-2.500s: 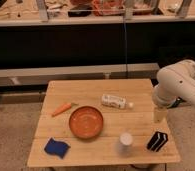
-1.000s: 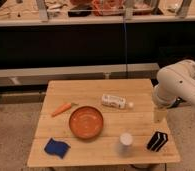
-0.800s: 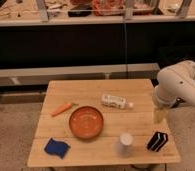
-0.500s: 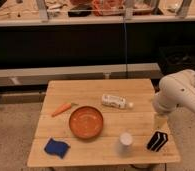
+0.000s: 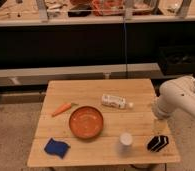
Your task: Knock the eraser over
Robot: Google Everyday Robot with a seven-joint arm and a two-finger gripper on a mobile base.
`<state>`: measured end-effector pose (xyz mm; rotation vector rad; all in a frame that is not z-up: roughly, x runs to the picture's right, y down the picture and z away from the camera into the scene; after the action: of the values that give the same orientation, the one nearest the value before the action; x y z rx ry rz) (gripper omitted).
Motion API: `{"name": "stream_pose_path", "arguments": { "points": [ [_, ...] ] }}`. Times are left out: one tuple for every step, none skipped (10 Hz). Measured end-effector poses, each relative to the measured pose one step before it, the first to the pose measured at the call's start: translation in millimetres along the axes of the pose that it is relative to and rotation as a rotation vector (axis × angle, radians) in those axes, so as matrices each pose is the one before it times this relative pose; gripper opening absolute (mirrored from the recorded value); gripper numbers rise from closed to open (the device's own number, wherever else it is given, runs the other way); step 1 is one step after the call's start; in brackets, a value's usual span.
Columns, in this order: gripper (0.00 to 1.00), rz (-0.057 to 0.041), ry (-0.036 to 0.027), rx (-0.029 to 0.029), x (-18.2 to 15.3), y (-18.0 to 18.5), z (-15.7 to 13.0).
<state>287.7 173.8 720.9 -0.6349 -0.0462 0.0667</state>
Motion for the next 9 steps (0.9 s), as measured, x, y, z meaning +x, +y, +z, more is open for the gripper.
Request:
{"name": "stream_pose_path", "arguments": {
  "points": [
    [0.8,0.00409,-0.00342,-0.00591,1.21,2.05,3.55],
    [0.8,0.00125,-0.00167,-0.00271,0.46,1.08,0.03],
    [0.8,-0.00079,-0.00186,-0.00227,-0.2,0.52,0.57],
    [0.8,-0.00019,0.00009,0.001,0.06,-0.28,-1.23],
    [0.8,-0.00049,-0.00017,0.00049,-0.21,-0.15,-1.54],
    [0.8,-0.00086,-0.00027,0.00132,-0.45,-0.42,-3.13],
    [0.8,-0.00042,0.00045,-0.00093,0.21,0.38,-2.56],
    [0.8,0.00046,0.00054,-0.00057,0.47,0.36,-2.98],
    [0.8,0.00039,0.00079,-0.00049,0.51,0.2,-1.69]
  ]
}}
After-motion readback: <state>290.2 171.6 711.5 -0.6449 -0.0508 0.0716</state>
